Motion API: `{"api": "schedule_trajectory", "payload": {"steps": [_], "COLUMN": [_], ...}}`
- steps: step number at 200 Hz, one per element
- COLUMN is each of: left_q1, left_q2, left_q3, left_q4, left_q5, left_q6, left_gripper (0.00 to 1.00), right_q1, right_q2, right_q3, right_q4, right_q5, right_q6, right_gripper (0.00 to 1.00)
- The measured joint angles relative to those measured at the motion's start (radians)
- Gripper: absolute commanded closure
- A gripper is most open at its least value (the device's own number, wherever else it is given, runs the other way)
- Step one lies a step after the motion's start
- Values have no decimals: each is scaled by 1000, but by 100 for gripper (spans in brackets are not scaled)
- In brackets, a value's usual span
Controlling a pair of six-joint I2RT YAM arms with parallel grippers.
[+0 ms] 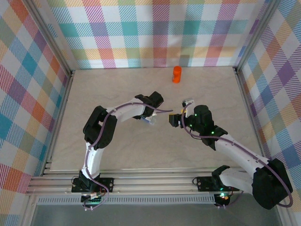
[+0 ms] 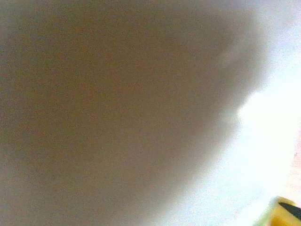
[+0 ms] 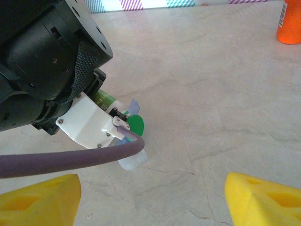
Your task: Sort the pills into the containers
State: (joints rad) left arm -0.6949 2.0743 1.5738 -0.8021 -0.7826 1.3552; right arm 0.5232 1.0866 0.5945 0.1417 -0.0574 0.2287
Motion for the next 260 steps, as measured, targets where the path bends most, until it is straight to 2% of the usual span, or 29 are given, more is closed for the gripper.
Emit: {"api": "schedule_trajectory", "payload": {"steps": [45, 91, 160, 260], "left_q1": [13, 42, 41, 42], "left_q2": [-1, -24, -43, -62], "left_q3": [-3, -82, -172, -181], "left_q4": [3, 66, 253, 206], "left_q5": [-2, -50, -176, -159], "left_q6": [8, 79, 232, 208], "left_gripper": [100, 100, 100, 100], "right_q1": [0, 0, 0, 0], "right_q2": [7, 12, 12, 14], "right_q3": [0, 0, 0, 0], "right_q4": [0, 0, 0, 1], "right_q5": [-3, -4, -4, -7], "right_q6": [0, 0, 0, 4], "right_gripper": [21, 21, 21, 21]}}
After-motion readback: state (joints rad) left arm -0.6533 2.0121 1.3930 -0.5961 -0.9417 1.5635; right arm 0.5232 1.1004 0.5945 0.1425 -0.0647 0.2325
